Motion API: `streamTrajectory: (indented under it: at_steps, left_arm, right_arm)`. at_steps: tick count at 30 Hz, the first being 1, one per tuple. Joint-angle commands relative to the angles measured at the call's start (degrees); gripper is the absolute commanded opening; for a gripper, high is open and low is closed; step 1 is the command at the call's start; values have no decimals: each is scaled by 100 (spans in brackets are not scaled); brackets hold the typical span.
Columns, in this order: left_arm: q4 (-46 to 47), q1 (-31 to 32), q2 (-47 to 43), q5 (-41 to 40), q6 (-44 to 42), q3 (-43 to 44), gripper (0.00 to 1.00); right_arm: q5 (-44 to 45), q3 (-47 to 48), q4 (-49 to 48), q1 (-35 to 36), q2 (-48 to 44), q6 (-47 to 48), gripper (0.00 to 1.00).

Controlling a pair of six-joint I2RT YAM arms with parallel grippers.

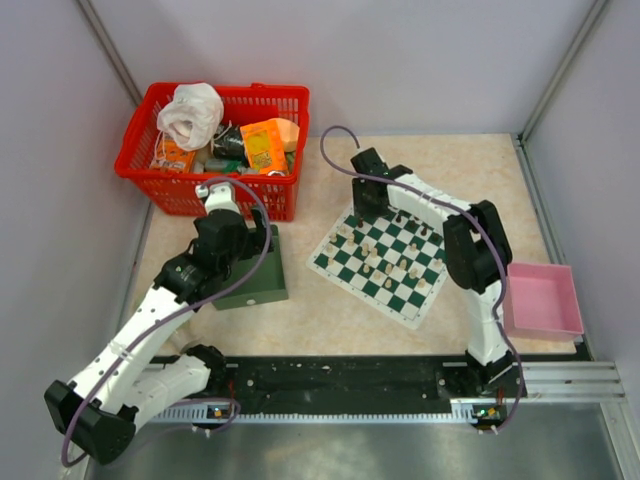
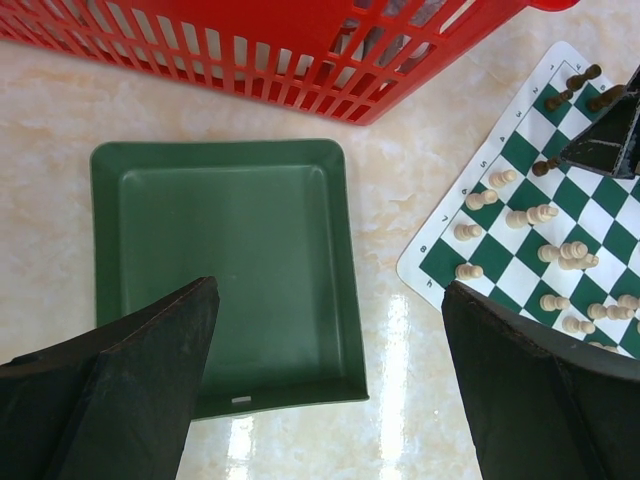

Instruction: Set up the chess pieces on the board

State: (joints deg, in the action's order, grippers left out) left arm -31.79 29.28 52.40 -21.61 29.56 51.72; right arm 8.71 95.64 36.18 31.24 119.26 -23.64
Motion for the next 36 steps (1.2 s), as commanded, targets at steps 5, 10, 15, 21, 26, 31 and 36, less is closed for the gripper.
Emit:
streamTrajectory:
  at_steps: [5,10,15,21,26,31,36]
  left_arm:
    - [-46,-63,-213,-212,-161,-48,99]
    - [-55,-89,-230,-230,-170,-31,99]
    - [-64,-89,-257,-212,-170,-66,99]
    - [-46,-106,-239,-195,-170,-66,99]
    - [-11,-106,-204,-177,-170,-57,99]
    - [-38,-115,-204,-177,-170,-75,99]
    - [-38,-124,-222,-178,-144,-127,99]
  right_arm:
    - [61,596,-59,57,361,34,41]
    - [34,676,-15,57,510,8,39]
    - [8,720,-6,48,598,35,37]
    - [-27,781,29,48,668,43,32]
    - [-80,790,47,48,634,61,22]
    - [-36,772,55,48,484,79,18]
    - [-45,807,73,48,414,79,17]
